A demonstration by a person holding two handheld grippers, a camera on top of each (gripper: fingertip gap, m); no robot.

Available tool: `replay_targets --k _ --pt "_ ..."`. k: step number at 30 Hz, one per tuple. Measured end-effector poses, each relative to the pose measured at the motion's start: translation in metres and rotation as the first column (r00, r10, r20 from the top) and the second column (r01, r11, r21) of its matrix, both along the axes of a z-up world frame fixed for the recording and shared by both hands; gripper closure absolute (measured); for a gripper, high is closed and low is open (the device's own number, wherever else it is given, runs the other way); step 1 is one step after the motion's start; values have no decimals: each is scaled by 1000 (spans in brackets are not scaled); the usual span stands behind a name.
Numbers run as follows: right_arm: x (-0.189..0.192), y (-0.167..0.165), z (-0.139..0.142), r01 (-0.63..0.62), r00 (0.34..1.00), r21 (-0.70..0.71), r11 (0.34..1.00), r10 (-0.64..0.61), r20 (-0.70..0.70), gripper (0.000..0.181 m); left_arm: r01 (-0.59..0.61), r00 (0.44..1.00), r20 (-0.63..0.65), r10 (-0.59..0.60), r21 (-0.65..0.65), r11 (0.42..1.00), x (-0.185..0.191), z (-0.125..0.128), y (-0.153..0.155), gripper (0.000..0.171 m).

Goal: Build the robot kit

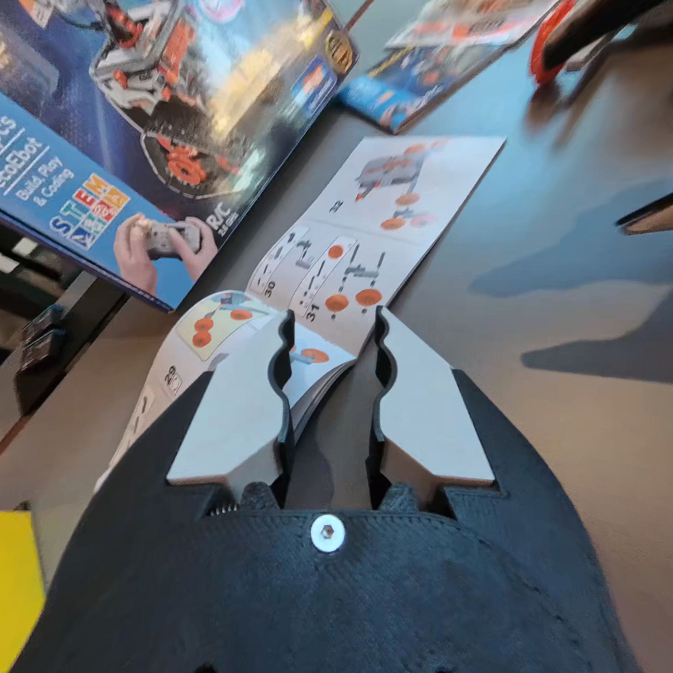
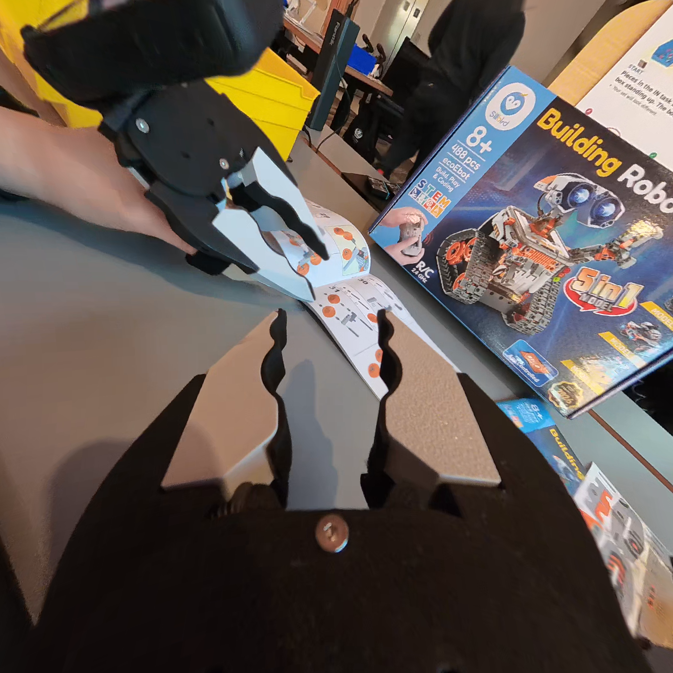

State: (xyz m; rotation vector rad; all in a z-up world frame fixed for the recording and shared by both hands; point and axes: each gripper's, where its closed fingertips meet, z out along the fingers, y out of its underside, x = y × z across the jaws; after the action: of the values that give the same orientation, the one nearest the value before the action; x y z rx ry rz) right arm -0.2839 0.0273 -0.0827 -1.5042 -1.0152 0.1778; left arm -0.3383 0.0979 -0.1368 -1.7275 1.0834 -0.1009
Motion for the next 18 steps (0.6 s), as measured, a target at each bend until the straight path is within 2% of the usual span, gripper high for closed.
replay_targets --k 2,5,7,11,14,18 --pt "-5 0 -3 -20 1000 -25 999 19 -7 132 -92 996 -11 92 -24 995 -11 -4 6 135" --pt "-8 3 -15 -28 998 -43 999 30 50 134 -197 973 94 210 -132 972 -23 -1 11 135" --pt "-8 6 -22 -13 994 -40 999 17 105 133 -216 955 152 256 -239 947 -26 -4 12 132" --pt "-13 7 -21 -17 991 -22 1000 20 129 134 -233 931 173 323 -400 886 -33 -17 14 133" --pt "-15 8 -22 -17 991 -22 1000 20 134 133 -237 927 165 336 -434 869 -34 -22 14 134" --pt "-15 11 -26 -11 990 -38 999 16 139 133 -251 935 132 328 -405 879 -34 -23 14 132"
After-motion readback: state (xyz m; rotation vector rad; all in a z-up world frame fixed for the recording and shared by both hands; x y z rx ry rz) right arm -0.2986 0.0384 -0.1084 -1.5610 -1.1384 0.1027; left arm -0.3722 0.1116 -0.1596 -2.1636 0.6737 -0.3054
